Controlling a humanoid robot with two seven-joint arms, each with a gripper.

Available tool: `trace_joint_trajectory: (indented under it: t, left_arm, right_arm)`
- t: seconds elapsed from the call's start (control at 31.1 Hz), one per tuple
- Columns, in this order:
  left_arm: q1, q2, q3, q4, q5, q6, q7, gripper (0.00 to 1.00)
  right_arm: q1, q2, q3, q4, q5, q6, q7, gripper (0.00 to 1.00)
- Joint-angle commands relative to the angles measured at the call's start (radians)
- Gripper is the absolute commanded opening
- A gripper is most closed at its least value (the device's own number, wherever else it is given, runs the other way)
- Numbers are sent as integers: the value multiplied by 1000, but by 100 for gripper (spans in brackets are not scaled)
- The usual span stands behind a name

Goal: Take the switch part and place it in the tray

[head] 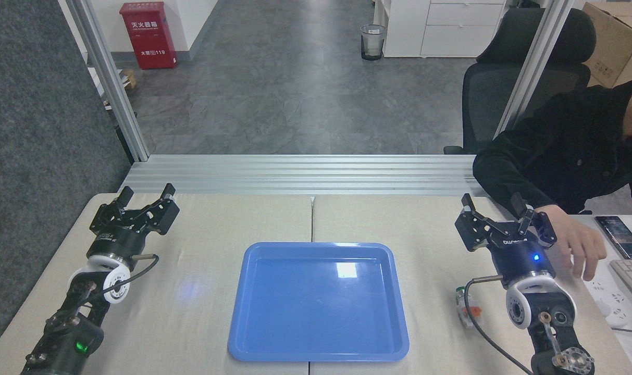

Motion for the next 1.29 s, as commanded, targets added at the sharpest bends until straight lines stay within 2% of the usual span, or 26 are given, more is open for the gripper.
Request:
trace_joint_trajectory:
  t: [0.0, 0.16, 0.61, 0.74, 1.25]
  left_arm:
    - [0, 0, 0, 1, 0, 0, 0, 100]
    - [0, 0, 0, 1, 0, 0, 0, 100]
    - [0, 0, 0, 1, 0, 0, 0, 100]
    - [0, 0, 0, 1, 0, 0, 0, 100]
    - [0, 0, 0, 1, 0, 0, 0, 100]
  right_arm:
    - [-11, -9, -15, 5, 4, 3, -1, 100]
    - [-12, -30, -15, 5, 1, 3, 1, 100]
    - [-15, -18, -12, 5, 0, 16, 1, 100]
    - [-41, -24, 0, 5, 0, 12, 1, 100]
    - [8, 3, -20, 1, 0, 32, -4, 100]
